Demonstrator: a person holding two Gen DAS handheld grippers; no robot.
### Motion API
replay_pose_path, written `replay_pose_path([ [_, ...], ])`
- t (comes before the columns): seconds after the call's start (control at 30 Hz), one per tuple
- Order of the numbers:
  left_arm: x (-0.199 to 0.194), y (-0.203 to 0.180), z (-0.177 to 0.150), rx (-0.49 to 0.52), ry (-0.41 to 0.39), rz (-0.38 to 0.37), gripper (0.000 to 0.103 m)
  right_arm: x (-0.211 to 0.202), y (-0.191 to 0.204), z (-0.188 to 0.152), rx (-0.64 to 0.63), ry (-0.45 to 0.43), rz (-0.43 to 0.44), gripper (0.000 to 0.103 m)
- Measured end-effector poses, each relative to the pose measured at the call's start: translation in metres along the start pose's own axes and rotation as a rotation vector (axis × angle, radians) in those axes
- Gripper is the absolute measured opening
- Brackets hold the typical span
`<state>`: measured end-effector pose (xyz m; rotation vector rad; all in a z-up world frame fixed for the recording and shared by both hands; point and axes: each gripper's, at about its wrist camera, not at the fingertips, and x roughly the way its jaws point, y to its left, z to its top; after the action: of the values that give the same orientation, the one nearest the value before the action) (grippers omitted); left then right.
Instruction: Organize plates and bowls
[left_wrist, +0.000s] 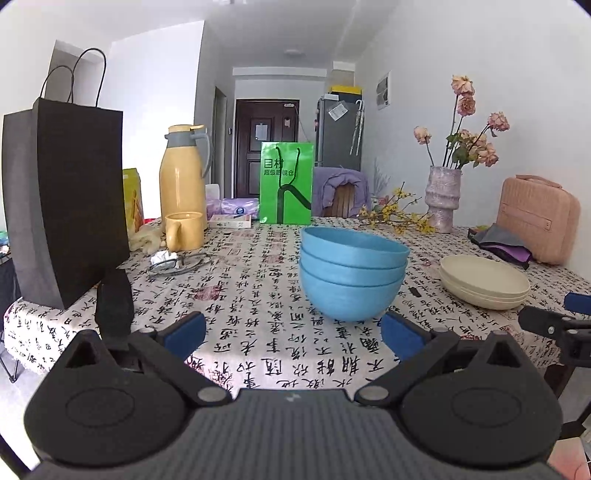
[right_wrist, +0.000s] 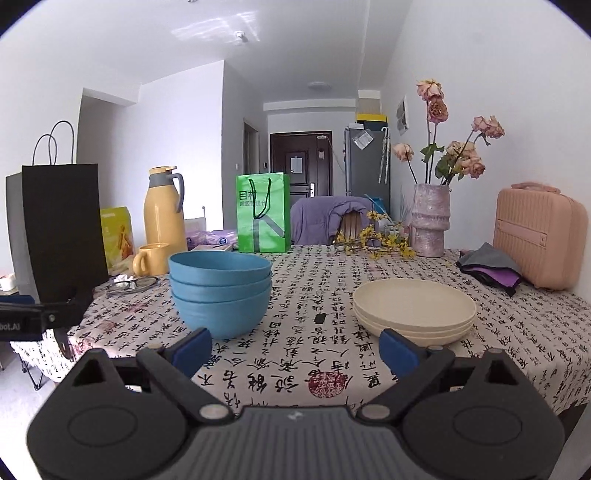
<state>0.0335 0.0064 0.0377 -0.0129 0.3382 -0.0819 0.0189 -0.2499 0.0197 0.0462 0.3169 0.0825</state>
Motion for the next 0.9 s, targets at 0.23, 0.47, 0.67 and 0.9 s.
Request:
replay_pose_path([
  [0.23,0.001,-0.002,0.000,0.004,0.005,0.001,0.103,0.001,-0.009,0.000,0.037,0.009,-0.016,0.098],
  [0.47,0.002,-0.003,-0.001,0.010,0.003,0.006,0.103,0.000,-0.014,-0.001,0.040,-0.010,-0.033,0.103],
  [0.67,0.001,-0.003,-0.001,0.009,0.003,0.008,0.103,0.000,-0.014,-0.002,0.040,-0.013,-0.038,0.103],
  [0.9,0.001,-0.004,-0.002,0.008,0.004,0.009,0.103,0.001,-0.012,-0.003,0.036,-0.012,-0.034,0.103],
])
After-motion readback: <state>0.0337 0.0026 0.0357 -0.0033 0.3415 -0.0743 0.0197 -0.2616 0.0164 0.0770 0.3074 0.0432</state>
